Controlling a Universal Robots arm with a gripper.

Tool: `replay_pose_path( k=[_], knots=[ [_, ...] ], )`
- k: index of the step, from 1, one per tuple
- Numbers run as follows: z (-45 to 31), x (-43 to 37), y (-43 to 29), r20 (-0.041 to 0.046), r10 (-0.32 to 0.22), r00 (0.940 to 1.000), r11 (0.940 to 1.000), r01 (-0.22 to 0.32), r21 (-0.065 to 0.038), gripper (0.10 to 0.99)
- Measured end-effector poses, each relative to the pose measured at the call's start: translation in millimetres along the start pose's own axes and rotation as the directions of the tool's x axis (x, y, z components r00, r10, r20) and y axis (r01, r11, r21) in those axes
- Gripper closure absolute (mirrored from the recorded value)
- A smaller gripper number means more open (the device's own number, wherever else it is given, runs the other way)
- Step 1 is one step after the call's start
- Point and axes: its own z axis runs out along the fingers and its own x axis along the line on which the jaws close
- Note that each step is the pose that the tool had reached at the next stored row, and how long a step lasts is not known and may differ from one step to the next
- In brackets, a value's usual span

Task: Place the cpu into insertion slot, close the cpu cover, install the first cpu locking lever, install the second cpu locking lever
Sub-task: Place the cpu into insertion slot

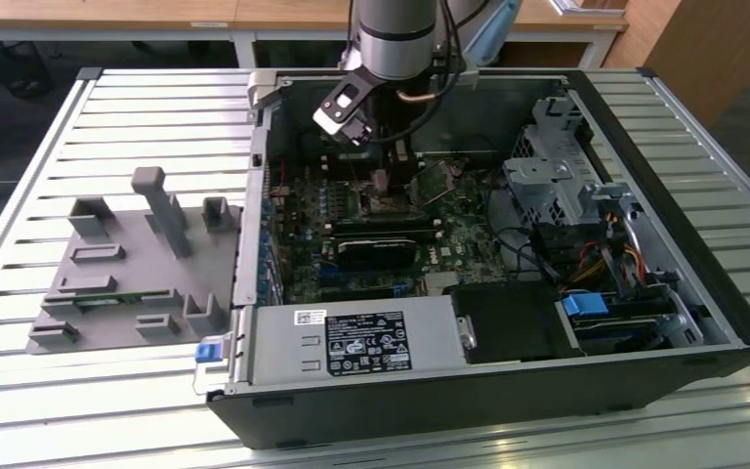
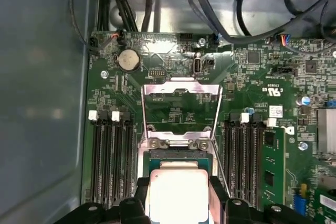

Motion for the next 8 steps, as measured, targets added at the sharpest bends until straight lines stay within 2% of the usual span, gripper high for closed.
replay_pose_path(
  k=[8],
  knots=[
    [12.9,0.2,-2.1,0.0019,0.005,1.0000,1.0000,-0.005,0.001,0.557]
  ],
)
